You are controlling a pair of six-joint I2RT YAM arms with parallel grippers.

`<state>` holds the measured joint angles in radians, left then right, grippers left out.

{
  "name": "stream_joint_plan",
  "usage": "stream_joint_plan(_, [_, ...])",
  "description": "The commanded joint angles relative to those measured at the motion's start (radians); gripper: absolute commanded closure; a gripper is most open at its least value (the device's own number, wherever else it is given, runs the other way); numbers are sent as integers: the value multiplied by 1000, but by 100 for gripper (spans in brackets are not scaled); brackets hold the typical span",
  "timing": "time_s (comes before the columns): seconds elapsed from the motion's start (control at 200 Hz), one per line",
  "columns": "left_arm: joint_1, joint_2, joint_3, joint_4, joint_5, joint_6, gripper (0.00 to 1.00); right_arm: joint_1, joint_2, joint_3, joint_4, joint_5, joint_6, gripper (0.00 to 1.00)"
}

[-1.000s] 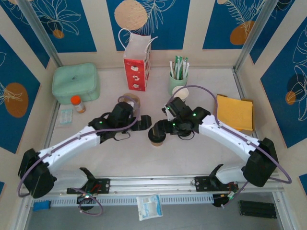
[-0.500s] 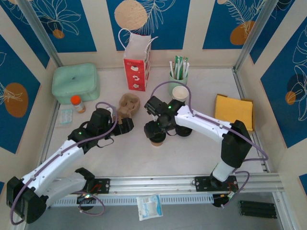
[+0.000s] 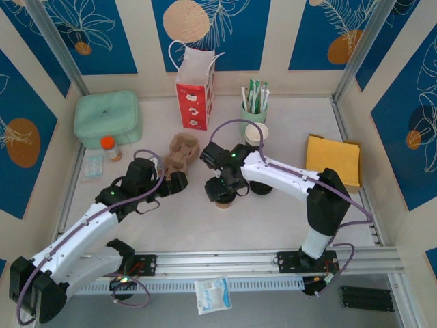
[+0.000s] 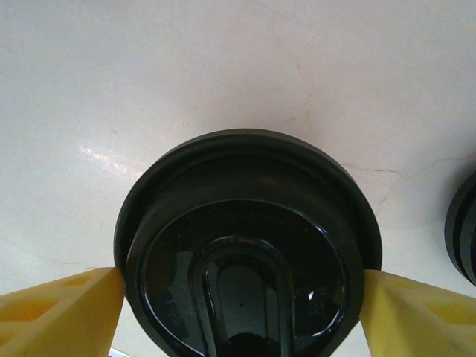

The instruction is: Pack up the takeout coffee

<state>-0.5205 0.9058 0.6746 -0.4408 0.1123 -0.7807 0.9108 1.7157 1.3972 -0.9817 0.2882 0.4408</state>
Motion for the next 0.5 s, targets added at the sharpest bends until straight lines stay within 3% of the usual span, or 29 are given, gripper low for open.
stream_joint_plan(0.0, [13,-5,-13,22,23,-9,1,11,27,16,-17,14,-11,20])
stream_joint_plan(0.225, [13,-8,-16,22,23,-12,1,20,44,1,-4,13,-7,23])
stream_joint_plan(0.495, [14,-18,-15,20,24,-15,0,26,24,12,-5,28,-7,37])
